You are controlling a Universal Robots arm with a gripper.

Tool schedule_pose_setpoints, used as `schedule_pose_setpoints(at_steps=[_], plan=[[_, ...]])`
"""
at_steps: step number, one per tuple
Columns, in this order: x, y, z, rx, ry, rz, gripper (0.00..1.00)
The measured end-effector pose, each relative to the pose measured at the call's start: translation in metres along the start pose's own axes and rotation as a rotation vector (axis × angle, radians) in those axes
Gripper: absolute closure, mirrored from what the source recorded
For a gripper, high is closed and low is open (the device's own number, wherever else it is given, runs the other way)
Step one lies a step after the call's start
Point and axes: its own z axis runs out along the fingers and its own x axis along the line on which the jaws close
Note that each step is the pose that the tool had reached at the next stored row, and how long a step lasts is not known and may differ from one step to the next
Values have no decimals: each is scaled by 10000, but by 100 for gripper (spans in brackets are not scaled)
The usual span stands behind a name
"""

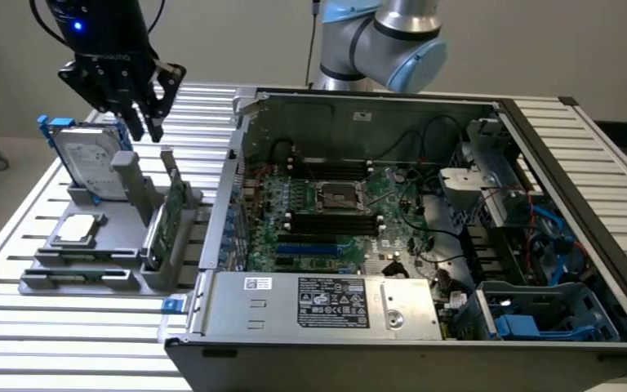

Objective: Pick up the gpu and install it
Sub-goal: 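Pick up the gpu and move the gpu toward the slot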

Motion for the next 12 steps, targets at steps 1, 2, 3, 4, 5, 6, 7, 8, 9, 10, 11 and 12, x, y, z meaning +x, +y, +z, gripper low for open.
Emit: schedule_pose_setpoints(at_steps=[1,2,3,4,5,6,7,8,9,10,11,12], plan=[[2,-2,4,-1,-1,1,71],[5,-5,13,-1,-1,1,64],[6,-16,26,1,1,0,64],[5,-40,41,2,12,-2,58],[2,-67,56,0,22,-6,58],[1,-95,68,3,35,-10,58],[-1,-125,81,4,47,-15,58],[-3,-154,96,3,56,-21,58],[-5,-186,109,4,68,-30,58],[-7,-218,126,5,76,-41,58],[-9,-246,143,5,82,-51,58],[-10,-271,160,5,87,-62,58]])
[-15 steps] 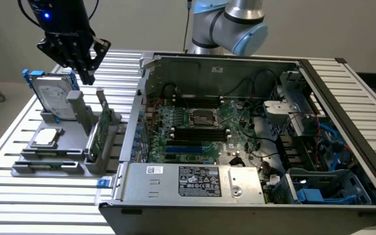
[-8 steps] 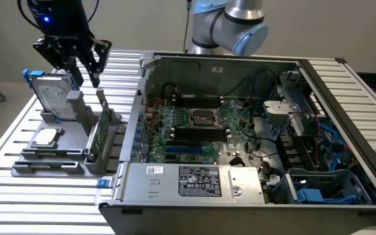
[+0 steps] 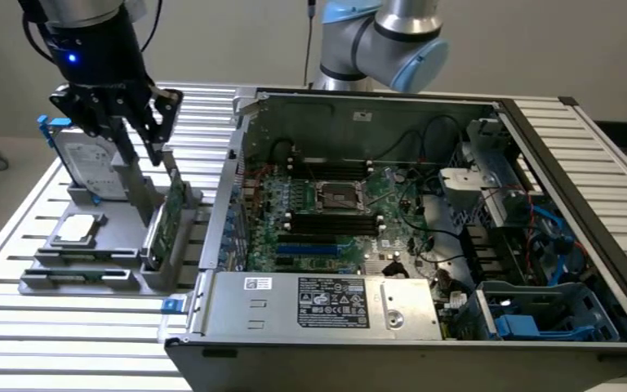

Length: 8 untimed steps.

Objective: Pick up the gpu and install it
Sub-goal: 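Pick up the gpu and move the gpu toward the slot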

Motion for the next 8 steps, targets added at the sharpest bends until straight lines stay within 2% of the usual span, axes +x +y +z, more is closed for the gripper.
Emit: schedule_pose_setpoints(at_steps=[4,8], plan=[[-4,-76,70,-1,6,-52,58],[-5,-107,142,-1,9,-120,58]])
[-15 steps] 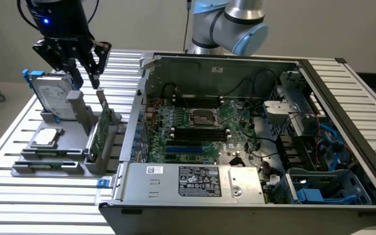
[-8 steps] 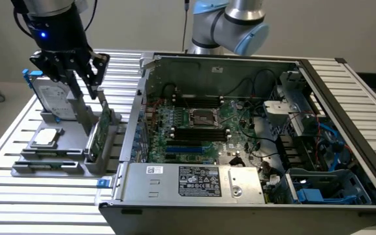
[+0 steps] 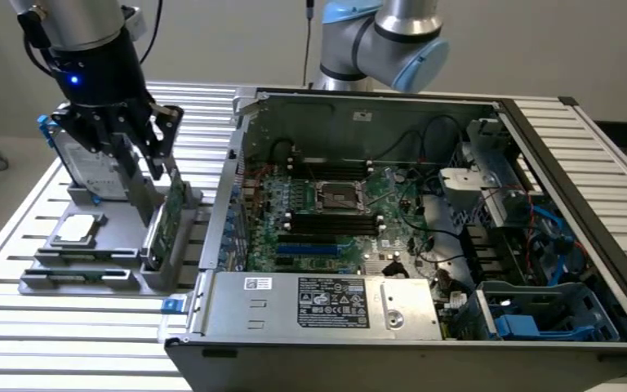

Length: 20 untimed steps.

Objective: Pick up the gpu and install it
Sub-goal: 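Pick up the gpu and move the gpu toward the slot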

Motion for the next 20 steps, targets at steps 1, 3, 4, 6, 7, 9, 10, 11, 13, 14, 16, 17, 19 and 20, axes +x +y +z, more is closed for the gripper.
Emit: schedule_pose_setpoints(at_steps=[1,3,4,6,7,9,10,11,13,14,16,17,19,20], plan=[[0,-4,17,1,2,-17,58],[0,-11,54,0,3,-50,58],[0,-14,73,-1,3,-66,58],[0,-20,109,-1,3,-96,58],[0,-23,127,-1,4,-109,58],[0,-28,163,-1,5,-126,58],[0,-30,180,-1,6,-135,58],[0,-33,199,-1,5,-144,58],[0,-39,235,-2,6,-162,58],[0,-43,253,-1,7,-172,58],[0,-49,289,-1,8,-189,58],[0,-52,307,-2,8,-196,58],[0,-58,343,-2,7,-210,58],[0,-60,363,-2,8,-217,58]])
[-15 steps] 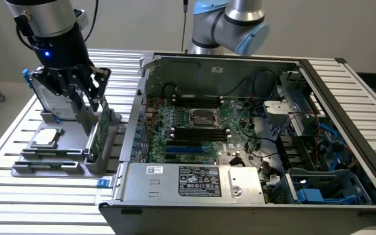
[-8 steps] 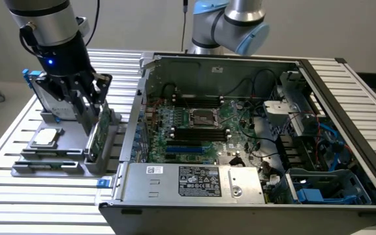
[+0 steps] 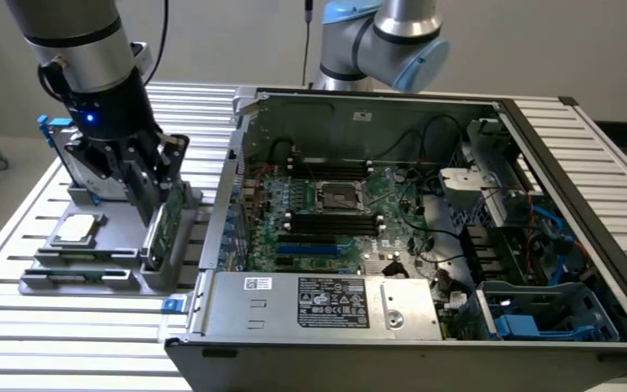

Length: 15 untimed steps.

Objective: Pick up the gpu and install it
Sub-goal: 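Pick up the gpu and move the gpu toward the slot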

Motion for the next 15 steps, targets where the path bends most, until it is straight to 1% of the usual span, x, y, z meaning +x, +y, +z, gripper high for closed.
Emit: schedule_pose_setpoints(at_steps=[15], plan=[[2,-22,271,0,3,-60,58]])
